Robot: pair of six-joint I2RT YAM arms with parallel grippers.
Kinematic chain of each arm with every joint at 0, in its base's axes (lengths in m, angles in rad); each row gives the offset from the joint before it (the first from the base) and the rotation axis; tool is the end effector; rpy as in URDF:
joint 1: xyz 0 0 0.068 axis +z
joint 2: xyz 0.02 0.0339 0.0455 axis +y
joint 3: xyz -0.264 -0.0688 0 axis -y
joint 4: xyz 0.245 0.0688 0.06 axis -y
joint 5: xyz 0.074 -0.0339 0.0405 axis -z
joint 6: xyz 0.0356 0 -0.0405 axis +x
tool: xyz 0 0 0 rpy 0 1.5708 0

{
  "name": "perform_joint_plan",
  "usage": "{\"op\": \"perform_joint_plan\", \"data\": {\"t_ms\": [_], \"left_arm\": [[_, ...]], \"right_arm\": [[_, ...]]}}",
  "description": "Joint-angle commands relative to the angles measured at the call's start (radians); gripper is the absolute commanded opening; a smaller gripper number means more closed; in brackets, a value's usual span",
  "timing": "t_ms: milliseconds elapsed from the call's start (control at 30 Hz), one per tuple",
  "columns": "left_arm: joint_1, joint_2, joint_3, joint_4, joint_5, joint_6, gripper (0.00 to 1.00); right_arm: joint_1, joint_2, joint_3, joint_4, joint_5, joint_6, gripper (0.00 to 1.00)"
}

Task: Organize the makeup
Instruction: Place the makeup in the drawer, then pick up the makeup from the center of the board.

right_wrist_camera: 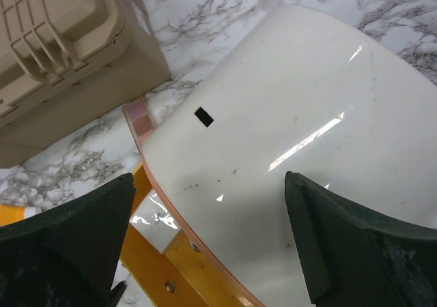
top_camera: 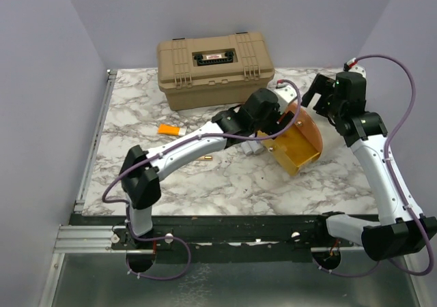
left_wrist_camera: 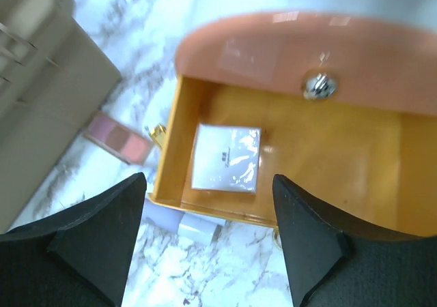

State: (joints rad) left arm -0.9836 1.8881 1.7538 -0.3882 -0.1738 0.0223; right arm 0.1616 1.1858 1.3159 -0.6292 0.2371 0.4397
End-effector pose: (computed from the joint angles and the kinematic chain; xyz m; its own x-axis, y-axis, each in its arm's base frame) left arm 0.2532 -0.3693 0.3365 -0.2600 0.4303 -0.8644 0.7429 0.6610 0.1056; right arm 0.2494 0.0322 0.3975 -0.4074 0.3528 -0.8424 0.2437 0.9309 0.2720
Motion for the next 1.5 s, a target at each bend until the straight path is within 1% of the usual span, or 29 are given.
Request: {"op": "perform_joint_plan", "data": {"t_ms": [0, 133, 267, 367, 433, 533, 667, 733, 900, 967, 1067, 1133, 1200, 1333, 1467], "left_arm": [[0.003, -0.14, -0.076, 0.182, -0.018, -0.019, 0.76], [0.016, -0.215, -0.178, 0.254, -0.064, -0.061, 0.79], [0.065, -0.288, -0.277, 0.296, -0.097, -0.122, 0.82], [0.143, -0.328, -0.347, 0.31, -0.113, -0.21, 0.84], [0.209, -0.35, -0.39, 0.313, -0.107, -0.278, 0.87], [0.298, -0.359, -0.437, 0.314, -0.1, -0.371, 0.88], [0.366, -0.345, -0.472, 0.298, -0.099, -0.445, 0.88], [0.389, -0.313, -0.473, 0.283, -0.065, -0.469, 0.87], [0.394, -0.206, -0.467, 0.241, 0.017, -0.46, 0.87], [0.395, -0.152, -0.448, 0.237, 0.056, -0.45, 0.84], [0.395, -0.085, -0.413, 0.242, 0.067, -0.468, 0.83], [0.395, -0.046, -0.381, 0.243, 0.112, -0.475, 0.82], [0.395, -0.018, -0.372, 0.246, 0.133, -0.513, 0.81], [0.382, 0.009, -0.381, 0.258, 0.15, -0.552, 0.8], [0.37, -0.037, -0.439, 0.298, 0.127, -0.562, 0.79]], "right_arm": [[-0.004, 0.02, -0.017, -0.018, -0.042, -0.024, 0.98], [-0.005, 0.031, -0.012, -0.027, -0.038, -0.034, 0.98], [-0.005, 0.031, -0.003, -0.028, -0.039, -0.044, 0.98], [-0.006, 0.031, 0.001, -0.027, -0.04, -0.048, 0.98], [-0.005, 0.03, 0.003, -0.027, -0.043, -0.048, 0.98], [-0.005, 0.032, 0.005, -0.027, -0.046, -0.048, 0.98], [-0.005, 0.03, 0.008, -0.029, -0.043, -0.051, 0.98], [-0.005, 0.028, 0.011, -0.028, -0.043, -0.054, 0.98], [-0.005, 0.029, 0.02, -0.033, -0.053, -0.054, 0.98], [-0.005, 0.027, 0.02, -0.035, -0.057, -0.054, 0.97], [-0.005, 0.023, 0.018, -0.036, -0.062, -0.05, 0.97], [-0.005, 0.019, 0.012, -0.037, -0.065, -0.047, 0.97], [-0.005, 0.015, 0.007, -0.036, -0.063, -0.047, 0.97], [-0.005, 0.016, 0.013, -0.041, -0.064, -0.049, 0.97], [-0.005, 0.013, 0.022, -0.043, -0.066, -0.056, 0.97]]}}
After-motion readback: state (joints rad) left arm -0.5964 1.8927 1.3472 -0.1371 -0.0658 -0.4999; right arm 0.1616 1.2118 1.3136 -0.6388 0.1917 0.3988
